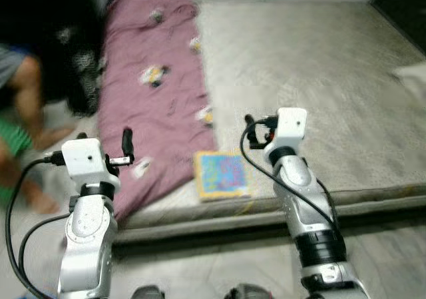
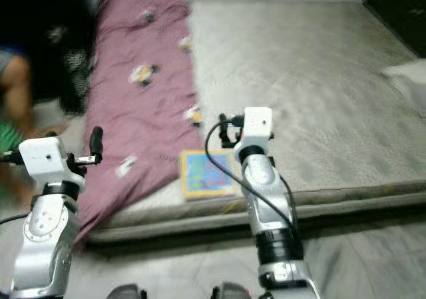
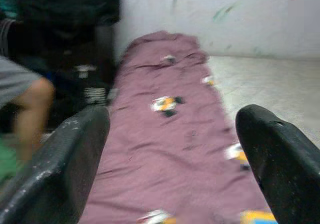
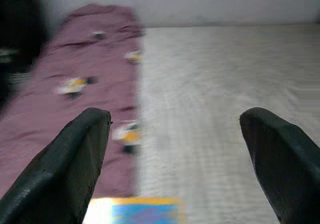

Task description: Clean up the room

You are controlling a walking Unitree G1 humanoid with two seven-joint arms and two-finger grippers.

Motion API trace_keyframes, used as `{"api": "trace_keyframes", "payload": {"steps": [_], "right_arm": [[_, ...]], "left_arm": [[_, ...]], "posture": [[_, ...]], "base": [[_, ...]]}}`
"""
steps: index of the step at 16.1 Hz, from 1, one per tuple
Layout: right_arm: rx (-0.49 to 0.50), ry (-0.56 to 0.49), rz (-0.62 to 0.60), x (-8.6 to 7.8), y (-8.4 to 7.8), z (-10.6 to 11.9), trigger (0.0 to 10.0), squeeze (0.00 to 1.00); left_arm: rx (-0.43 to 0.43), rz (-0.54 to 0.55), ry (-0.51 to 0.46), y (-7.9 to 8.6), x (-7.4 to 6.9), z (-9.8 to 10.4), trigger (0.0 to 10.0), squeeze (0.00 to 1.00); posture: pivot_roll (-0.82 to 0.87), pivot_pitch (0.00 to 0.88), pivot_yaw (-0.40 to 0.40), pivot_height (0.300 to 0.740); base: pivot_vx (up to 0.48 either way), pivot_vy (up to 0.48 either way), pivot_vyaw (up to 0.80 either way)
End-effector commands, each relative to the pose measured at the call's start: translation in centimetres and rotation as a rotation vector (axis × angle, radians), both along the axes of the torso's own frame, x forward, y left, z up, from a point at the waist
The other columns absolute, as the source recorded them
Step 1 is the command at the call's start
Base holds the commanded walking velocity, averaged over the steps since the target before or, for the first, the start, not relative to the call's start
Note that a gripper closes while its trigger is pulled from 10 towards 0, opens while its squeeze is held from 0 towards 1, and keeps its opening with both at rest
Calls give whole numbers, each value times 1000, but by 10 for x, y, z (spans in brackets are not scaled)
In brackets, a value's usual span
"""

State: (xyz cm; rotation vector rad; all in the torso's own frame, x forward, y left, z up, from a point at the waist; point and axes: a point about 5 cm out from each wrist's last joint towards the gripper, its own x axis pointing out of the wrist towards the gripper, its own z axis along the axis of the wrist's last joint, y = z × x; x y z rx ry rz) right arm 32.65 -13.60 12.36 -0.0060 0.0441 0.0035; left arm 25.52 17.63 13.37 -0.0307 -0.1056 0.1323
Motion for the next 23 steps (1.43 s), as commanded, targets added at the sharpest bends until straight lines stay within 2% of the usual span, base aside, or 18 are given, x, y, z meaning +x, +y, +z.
{"api": "trace_keyframes", "payload": {"steps": [1, 3, 5, 6, 8, 10, 13, 16, 19, 23], "right_arm": [[-40, 25, -63, 1, -8, -5, 10000, 0], [82, 52, 10, -3, -2, -8, 10000, 0], [-4, 48, -71, -5, -8, -14, 10000, 0], [-14, 54, -35, -5, -5, -16, 10000, 0], [59, 11, 7, -1, 0, -7, 10000, 0], [85, 24, 5, 3, 3, -5, 10000, 0], [79, 20, 9, 5, 5, -5, 10000, 0], [79, 25, 15, 3, 5, -8, 10000, 0], [85, 7, 18, 2, 6, -7, 10000, 0], [93, 18, 17, 2, 6, -9, 10000, 0]], "left_arm": [[6, 3, 27, 0, -2, -6, 10000, 0], [1, 43, 55, 2, -2, -9, 10000, 0], [-28, 11, 55, 3, -7, -12, 10000, 0], [0, 16, 58, 4, -7, -13, 10000, 0], [41, 21, 78, 1, -2, -15, 10000, 0], [39, 45, 92, 2, 3, -15, 10000, 0], [1, 38, 64, 3, 5, -11, 10000, 0], [11, 33, 46, 4, 3, -10, 10000, 0], [-16, -53, 15, -4, 1, -6, 10000, 0], [-23, -68, 13, -7, 1, -6, 10000, 0]], "posture": [[15, 68, -57, 740], [18, 72, -59, 740], [17, 73, -54, 740], [17, 74, -45, 740], [13, 84, -36, 740], [15, 73, -33, 740], [16, 73, -34, 740], [16, 73, -34, 740], [14, 68, -32, 740], [14, 68, -33, 740]], "base": [[0, 0, 0], [0, 0, 0], [0, 0, 0], [0, 0, 0], [0, 0, 0], [0, 0, -400], [0, 0, -800], [0, 0, -800], [0, 0, -152], [199, 0, -600]]}}
